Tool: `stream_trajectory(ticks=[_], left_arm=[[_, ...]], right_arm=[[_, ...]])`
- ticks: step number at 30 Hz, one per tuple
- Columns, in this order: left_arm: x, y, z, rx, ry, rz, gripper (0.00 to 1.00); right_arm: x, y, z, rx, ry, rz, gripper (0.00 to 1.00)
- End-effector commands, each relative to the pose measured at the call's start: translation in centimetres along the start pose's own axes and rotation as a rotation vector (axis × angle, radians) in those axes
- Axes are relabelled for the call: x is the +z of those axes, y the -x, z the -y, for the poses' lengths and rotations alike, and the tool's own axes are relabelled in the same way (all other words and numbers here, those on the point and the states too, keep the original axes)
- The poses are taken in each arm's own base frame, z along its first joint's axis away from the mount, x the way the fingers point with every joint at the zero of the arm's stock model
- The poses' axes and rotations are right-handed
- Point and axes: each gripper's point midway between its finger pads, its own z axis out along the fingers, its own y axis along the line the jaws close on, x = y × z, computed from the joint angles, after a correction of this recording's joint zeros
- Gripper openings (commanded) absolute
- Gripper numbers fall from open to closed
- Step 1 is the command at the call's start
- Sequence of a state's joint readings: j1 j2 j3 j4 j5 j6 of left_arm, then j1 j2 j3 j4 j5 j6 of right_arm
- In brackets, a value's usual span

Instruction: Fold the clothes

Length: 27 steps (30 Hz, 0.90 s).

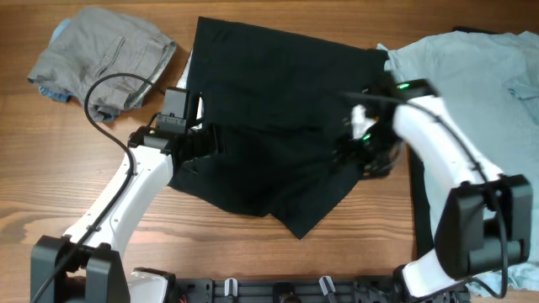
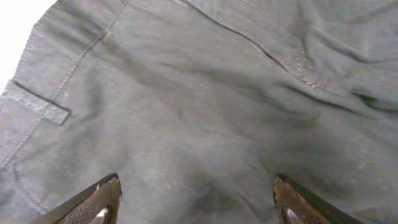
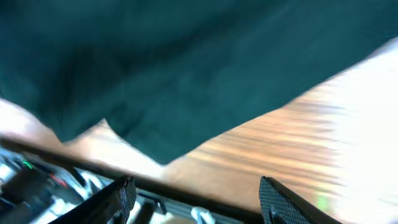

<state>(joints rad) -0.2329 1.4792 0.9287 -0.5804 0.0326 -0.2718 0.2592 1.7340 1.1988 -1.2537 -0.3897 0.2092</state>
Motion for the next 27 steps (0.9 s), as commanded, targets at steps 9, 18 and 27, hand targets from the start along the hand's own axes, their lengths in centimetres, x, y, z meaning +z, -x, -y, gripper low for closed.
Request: stream_trajectory(ticks=[9, 18, 27], left_arm=[[-0.7, 0.9, -3.4, -0.085, 0.07, 0.011, 0.78], [-0.9, 1.2, -5.0, -0.158, 0.041, 0.005, 0.77], [-0.9, 1.1, -5.0, -0.158, 0.043, 0.0, 0.81]], right_arm=[[11.3, -4.4, -2.2, -0.147, -0.182, 0.013, 0.69], [11.4, -3.7, -1.5, -0.143, -0.22, 0.04, 0.04], [7.1, -8.5, 6.9, 0.256, -0.552, -0.111, 0.12]])
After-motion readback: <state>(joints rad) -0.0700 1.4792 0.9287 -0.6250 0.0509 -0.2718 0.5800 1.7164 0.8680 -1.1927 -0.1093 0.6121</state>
